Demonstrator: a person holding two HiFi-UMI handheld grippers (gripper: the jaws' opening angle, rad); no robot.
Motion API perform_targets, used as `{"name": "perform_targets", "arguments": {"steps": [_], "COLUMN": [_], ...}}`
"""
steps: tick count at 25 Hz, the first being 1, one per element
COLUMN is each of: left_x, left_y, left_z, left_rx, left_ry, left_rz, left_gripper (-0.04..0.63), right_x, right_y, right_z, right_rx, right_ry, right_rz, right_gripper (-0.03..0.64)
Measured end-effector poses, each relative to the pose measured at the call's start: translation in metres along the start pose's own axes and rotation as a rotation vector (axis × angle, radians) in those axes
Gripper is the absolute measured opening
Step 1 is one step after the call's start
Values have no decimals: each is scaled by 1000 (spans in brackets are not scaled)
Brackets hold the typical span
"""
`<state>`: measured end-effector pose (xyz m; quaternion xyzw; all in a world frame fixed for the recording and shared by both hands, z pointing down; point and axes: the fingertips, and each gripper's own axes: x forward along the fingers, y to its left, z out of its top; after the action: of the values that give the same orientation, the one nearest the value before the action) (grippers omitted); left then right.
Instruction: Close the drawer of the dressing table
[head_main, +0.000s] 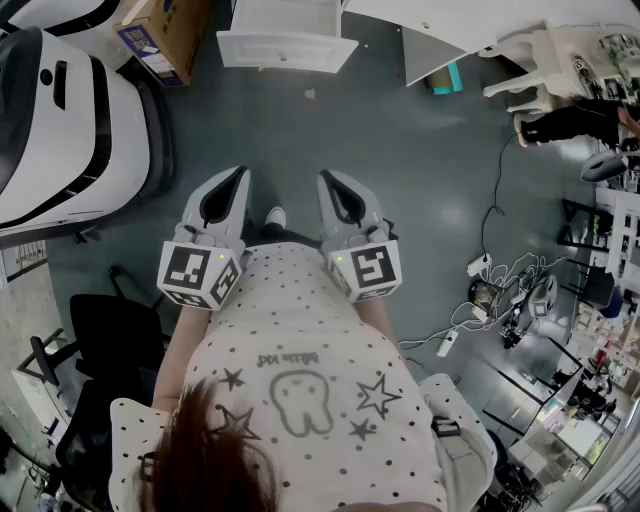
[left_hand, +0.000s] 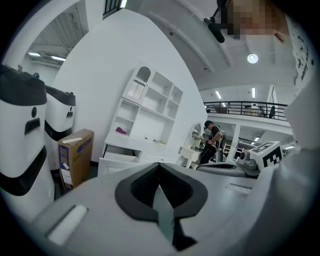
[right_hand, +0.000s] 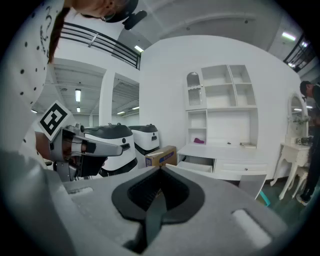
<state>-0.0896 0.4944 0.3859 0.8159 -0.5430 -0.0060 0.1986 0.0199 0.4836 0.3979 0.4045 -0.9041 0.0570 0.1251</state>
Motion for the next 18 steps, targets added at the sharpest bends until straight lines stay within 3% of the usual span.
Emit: {"name": "perform_targets", "arguments": {"steps": [18], "left_x": [-10], "left_y": [-21], "left_z": [-11], "left_rx": [-35], "left_ry": [-16], "left_rz": [-10], "left_gripper": [-5], "right_x": [-21], "right_y": [-1], "right_z": [-5], "right_rx": [22], "right_ry": [14], "right_rz": [20], "right_gripper": [-6]}}
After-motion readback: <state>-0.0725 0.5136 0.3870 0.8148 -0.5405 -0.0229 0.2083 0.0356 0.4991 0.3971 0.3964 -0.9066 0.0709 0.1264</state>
